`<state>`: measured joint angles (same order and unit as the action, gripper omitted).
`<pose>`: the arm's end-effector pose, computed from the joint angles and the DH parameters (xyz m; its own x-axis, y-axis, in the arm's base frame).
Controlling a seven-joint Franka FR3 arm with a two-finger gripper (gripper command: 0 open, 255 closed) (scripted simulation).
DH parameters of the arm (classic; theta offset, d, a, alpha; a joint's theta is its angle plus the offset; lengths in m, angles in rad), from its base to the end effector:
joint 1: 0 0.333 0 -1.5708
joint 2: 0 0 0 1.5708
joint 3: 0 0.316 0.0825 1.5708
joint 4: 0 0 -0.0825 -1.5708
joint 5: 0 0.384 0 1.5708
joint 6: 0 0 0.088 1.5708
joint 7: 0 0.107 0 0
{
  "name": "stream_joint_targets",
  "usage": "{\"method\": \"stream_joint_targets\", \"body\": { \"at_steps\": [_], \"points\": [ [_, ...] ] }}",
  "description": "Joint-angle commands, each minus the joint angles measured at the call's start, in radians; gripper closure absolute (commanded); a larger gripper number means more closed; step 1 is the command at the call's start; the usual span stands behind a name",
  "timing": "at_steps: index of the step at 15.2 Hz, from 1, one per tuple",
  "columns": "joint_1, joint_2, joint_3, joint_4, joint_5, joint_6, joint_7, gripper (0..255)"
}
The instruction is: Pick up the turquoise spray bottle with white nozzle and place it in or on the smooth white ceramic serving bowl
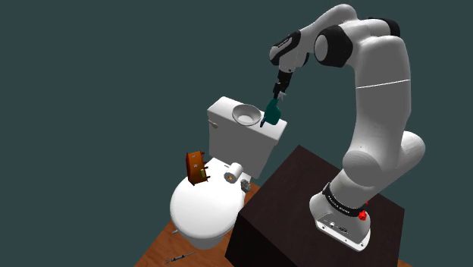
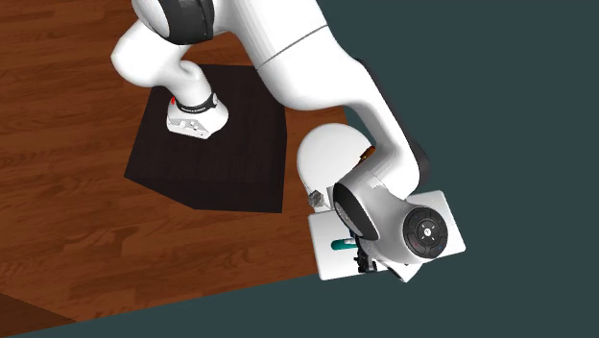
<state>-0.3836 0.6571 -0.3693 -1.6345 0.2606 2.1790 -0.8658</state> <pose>0.5232 -0.4356 0.2487 0.9984 0.0209 -0.0527 0.0191 -0.9993 -0.0329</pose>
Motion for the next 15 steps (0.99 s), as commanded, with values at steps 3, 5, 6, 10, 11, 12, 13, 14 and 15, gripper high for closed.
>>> {"method": "stream_joint_targets", "body": {
  "at_steps": [3,5,6,10,11,12,13,14,15],
  "points": [
    [0.0,0.0,0.0,0.0,0.0,0.0,0.0,255],
    [0.0,0.0,0.0,0.0,0.0,0.0,0.0,255],
    [0.0,0.0,0.0,0.0,0.0,0.0,0.0,255],
    [0.0,0.0,0.0,0.0,0.0,0.0,0.0,255],
    [0.0,0.0,0.0,0.0,0.0,0.0,0.0,255],
    [0.0,0.0,0.0,0.0,0.0,0.0,0.0,255],
    [0.001,-0.008,-0.002,0.001,-0.003,-0.009,0.002,255],
    [0.003,-0.016,-0.005,0.003,-0.006,-0.018,0.003,255],
    [0.004,-0.023,-0.007,0.005,-0.009,-0.027,0.005,255]
  ]
}}
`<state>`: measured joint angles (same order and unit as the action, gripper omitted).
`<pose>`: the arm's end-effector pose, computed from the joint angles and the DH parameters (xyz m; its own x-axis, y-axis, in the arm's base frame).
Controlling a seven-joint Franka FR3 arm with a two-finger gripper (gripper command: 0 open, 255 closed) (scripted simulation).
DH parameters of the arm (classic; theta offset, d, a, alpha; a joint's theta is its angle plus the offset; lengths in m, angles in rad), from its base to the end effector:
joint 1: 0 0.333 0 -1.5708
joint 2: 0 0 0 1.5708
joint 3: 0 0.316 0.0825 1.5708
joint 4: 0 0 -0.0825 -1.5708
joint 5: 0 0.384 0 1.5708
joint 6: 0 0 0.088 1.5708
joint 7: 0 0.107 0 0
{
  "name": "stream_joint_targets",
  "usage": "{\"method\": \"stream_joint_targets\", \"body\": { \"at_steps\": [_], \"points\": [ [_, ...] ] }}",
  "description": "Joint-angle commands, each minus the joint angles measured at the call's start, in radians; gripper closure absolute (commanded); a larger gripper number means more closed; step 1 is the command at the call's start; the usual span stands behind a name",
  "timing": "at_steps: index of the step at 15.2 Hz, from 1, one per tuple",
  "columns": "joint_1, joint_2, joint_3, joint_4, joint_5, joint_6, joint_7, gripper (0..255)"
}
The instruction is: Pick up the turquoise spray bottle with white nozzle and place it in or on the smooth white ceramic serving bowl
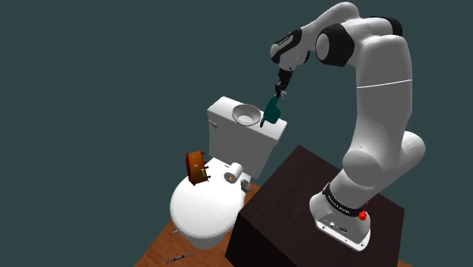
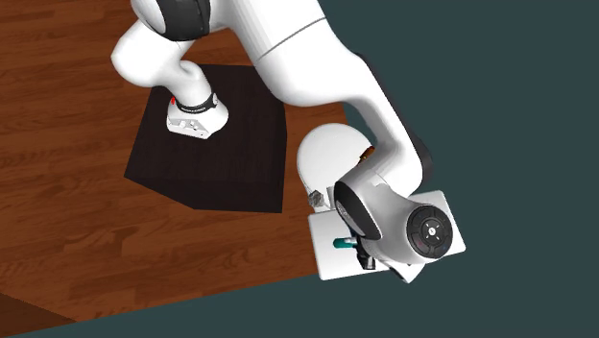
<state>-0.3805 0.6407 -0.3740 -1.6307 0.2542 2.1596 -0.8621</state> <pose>0.5234 -0.4357 0.2600 0.9984 0.0209 -0.0525 0.0192 -0.9993 -0.0328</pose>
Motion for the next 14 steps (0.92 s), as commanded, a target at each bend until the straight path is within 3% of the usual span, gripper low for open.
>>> {"method": "stream_joint_targets", "body": {
  "at_steps": [1,14],
  "points": [
    [0.003,-0.015,-0.004,0.003,-0.006,-0.017,0.003,255],
    [0.015,-0.101,-0.028,0.05,-0.042,-0.146,0.023,255]
  ]
}}
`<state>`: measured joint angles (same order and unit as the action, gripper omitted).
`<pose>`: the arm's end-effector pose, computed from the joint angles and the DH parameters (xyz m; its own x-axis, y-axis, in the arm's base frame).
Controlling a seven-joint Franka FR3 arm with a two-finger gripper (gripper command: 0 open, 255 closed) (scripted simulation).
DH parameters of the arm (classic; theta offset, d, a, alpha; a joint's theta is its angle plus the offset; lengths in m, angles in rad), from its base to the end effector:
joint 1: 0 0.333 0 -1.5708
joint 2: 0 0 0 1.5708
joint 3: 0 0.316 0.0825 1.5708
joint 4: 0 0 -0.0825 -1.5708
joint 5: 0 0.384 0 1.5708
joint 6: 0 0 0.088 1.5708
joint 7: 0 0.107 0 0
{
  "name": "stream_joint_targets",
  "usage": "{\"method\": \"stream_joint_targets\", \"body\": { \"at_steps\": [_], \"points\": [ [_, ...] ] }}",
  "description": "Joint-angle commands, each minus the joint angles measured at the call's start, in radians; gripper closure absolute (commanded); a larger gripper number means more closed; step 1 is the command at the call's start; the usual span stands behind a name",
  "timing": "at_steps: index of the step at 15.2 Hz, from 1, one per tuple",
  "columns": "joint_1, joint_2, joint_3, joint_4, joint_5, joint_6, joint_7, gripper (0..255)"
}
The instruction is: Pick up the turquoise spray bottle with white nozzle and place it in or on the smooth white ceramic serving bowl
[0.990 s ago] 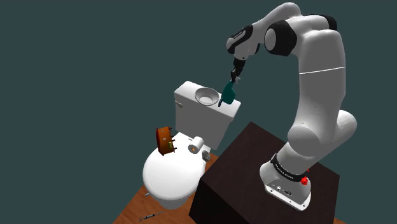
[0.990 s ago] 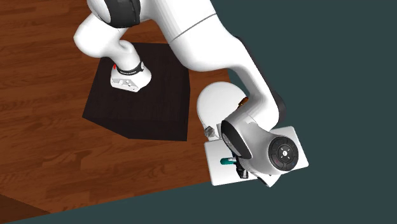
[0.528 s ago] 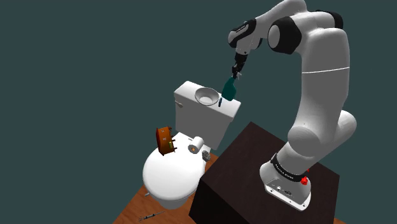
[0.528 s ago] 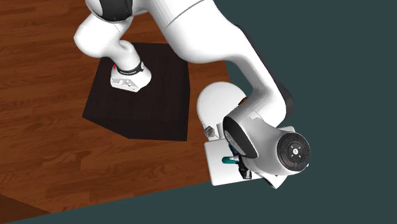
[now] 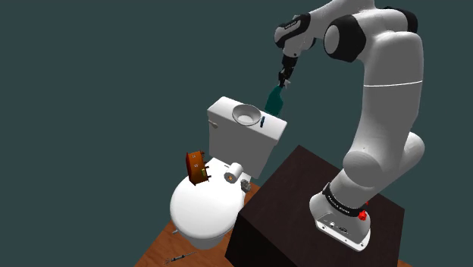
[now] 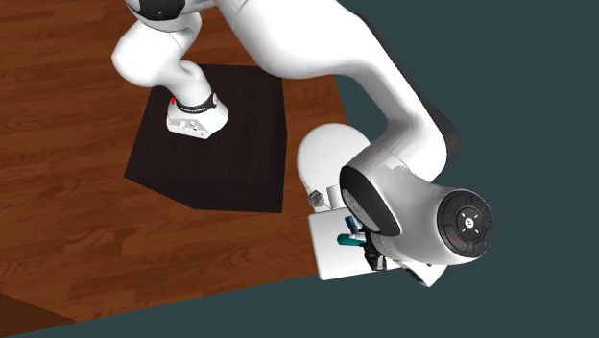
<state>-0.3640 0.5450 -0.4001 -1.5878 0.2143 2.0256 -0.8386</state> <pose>0.5236 -0.4346 0.3328 0.9984 0.0209 -0.0526 0.0192 -0.9993 -0.0328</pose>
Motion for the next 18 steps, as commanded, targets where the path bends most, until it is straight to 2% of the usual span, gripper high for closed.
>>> {"method": "stream_joint_targets", "body": {
  "at_steps": [1,10,18],
  "points": [
    [0.0,-0.01,-0.003,0.013,-0.005,-0.023,0.001,255],
    [0.002,-0.052,-0.014,0.073,-0.024,-0.121,0.013,255],
    [0.089,-0.041,0.018,0.232,-0.035,-0.263,0.159,255]
  ]
}}
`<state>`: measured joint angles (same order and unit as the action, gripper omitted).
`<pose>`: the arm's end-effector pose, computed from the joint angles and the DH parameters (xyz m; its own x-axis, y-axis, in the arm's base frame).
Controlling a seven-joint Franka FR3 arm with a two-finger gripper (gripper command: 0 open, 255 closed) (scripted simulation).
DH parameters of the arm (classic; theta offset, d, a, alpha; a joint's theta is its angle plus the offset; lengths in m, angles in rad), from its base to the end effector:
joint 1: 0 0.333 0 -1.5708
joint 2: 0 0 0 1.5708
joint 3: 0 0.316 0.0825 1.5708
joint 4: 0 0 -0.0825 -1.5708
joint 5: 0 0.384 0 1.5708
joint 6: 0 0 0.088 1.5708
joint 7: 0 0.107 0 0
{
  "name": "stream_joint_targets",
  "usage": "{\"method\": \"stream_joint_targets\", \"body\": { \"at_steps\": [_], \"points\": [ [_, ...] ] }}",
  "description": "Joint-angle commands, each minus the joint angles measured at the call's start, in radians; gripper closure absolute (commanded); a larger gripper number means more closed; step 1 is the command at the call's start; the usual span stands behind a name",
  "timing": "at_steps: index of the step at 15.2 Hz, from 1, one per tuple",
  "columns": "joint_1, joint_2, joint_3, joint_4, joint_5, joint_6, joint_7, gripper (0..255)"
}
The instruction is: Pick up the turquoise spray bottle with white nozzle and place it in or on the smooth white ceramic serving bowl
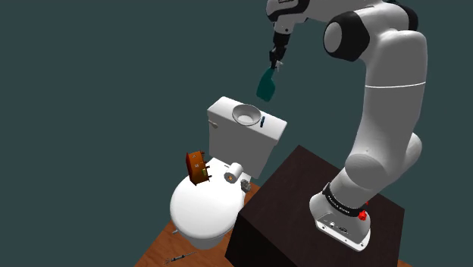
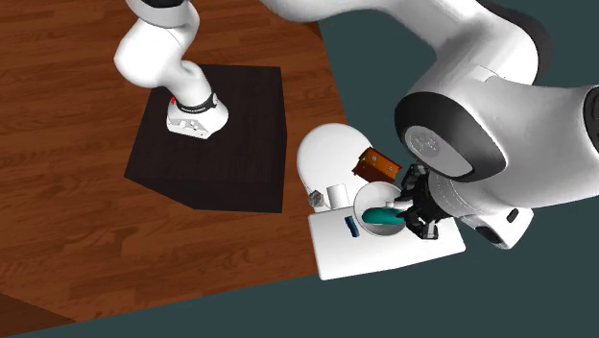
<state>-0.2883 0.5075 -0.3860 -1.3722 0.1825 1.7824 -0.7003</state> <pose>0.5792 -0.3788 0.4346 0.9984 0.0216 -0.0518 0.0199 -0.9993 -0.0328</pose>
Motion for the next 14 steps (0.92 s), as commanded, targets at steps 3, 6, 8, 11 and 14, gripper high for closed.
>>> {"method": "stream_joint_targets", "body": {
  "at_steps": [3,6,8,11,14],
  "points": [
    [0.038,0.022,0.018,0.11,0.0,-0.085,0.074,255],
    [0.056,0.065,0.032,0.23,0.006,-0.161,0.126,255],
    [0.061,0.07,0.034,0.232,0.007,-0.157,0.132,255],
    [0.067,0.066,0.035,0.184,0.007,-0.115,0.13,255],
    [0.072,0.065,0.035,0.142,0.007,-0.074,0.127,255]
  ]
}}
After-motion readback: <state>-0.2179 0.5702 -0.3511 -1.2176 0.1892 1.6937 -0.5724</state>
